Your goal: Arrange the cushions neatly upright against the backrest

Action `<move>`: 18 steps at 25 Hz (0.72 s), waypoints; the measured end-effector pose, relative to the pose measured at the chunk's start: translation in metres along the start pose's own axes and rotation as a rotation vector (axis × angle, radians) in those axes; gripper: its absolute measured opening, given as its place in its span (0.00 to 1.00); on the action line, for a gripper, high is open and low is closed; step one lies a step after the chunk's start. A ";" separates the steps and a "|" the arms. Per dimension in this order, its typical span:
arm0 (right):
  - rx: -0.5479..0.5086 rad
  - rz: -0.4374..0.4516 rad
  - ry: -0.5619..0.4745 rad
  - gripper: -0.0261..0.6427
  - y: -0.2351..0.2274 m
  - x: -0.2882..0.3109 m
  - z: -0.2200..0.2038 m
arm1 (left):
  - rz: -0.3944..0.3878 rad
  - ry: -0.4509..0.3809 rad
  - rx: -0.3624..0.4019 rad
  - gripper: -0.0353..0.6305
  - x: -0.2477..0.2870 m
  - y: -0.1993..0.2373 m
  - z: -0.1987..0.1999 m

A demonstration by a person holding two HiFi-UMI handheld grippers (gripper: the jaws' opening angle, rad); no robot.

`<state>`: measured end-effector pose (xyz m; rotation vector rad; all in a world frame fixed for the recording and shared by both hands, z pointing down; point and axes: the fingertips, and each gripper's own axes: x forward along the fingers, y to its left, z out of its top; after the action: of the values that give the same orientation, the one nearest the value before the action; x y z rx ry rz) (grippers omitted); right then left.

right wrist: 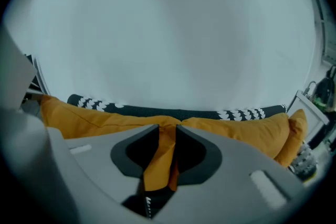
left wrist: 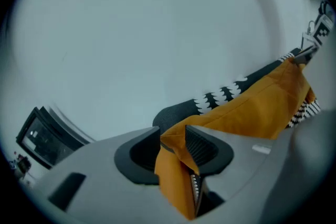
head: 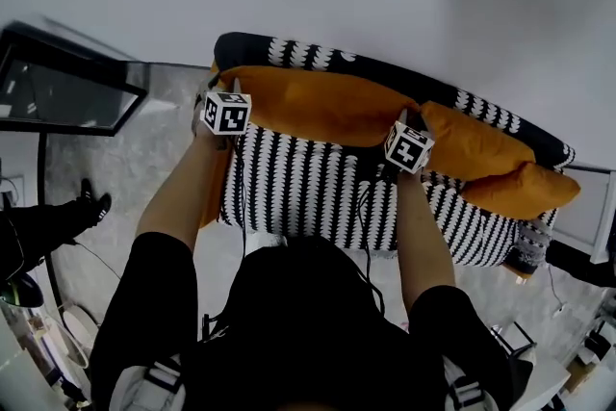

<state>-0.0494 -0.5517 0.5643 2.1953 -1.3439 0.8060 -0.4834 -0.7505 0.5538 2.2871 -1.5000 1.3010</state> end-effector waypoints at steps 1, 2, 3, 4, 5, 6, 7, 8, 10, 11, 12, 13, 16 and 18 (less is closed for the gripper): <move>0.007 0.006 -0.028 0.16 0.002 -0.011 0.005 | 0.002 -0.021 -0.031 0.29 -0.008 0.002 0.003; 0.010 0.018 -0.054 0.07 0.007 -0.021 0.012 | 0.002 -0.043 -0.066 0.29 -0.017 0.003 0.007; 0.011 0.039 -0.078 0.05 0.013 -0.032 0.018 | -0.001 -0.062 -0.105 0.29 -0.026 0.004 0.010; 0.012 0.068 -0.101 0.05 0.021 -0.043 0.025 | -0.005 -0.076 -0.145 0.25 -0.036 0.004 0.012; 0.013 0.098 -0.124 0.05 0.029 -0.055 0.031 | -0.012 -0.087 -0.187 0.13 -0.047 0.003 0.013; 0.013 0.124 -0.145 0.05 0.037 -0.066 0.038 | -0.026 -0.094 -0.229 0.06 -0.059 0.000 0.014; 0.011 0.147 -0.164 0.05 0.044 -0.079 0.044 | -0.048 -0.102 -0.267 0.06 -0.071 -0.005 0.015; 0.009 0.169 -0.180 0.05 0.052 -0.092 0.050 | -0.075 -0.114 -0.298 0.06 -0.083 -0.010 0.016; 0.002 0.212 -0.214 0.05 0.068 -0.121 0.062 | -0.125 -0.152 -0.338 0.07 -0.112 -0.023 0.023; -0.003 0.232 -0.232 0.05 0.076 -0.136 0.067 | -0.145 -0.177 -0.350 0.07 -0.128 -0.027 0.028; -0.009 0.250 -0.251 0.05 0.084 -0.150 0.073 | -0.161 -0.208 -0.357 0.07 -0.145 -0.031 0.035; -0.011 0.265 -0.270 0.05 0.092 -0.164 0.078 | -0.172 -0.243 -0.357 0.07 -0.162 -0.032 0.043; -0.006 0.288 -0.313 0.05 0.107 -0.202 0.087 | -0.192 -0.344 -0.331 0.07 -0.212 -0.036 0.065; -0.013 0.294 -0.326 0.05 0.114 -0.226 0.090 | -0.209 -0.386 -0.320 0.07 -0.243 -0.039 0.074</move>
<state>-0.2107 -0.5121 0.3531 2.2177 -1.8566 0.5476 -0.4438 -0.5995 0.3500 2.4791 -1.3910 0.5410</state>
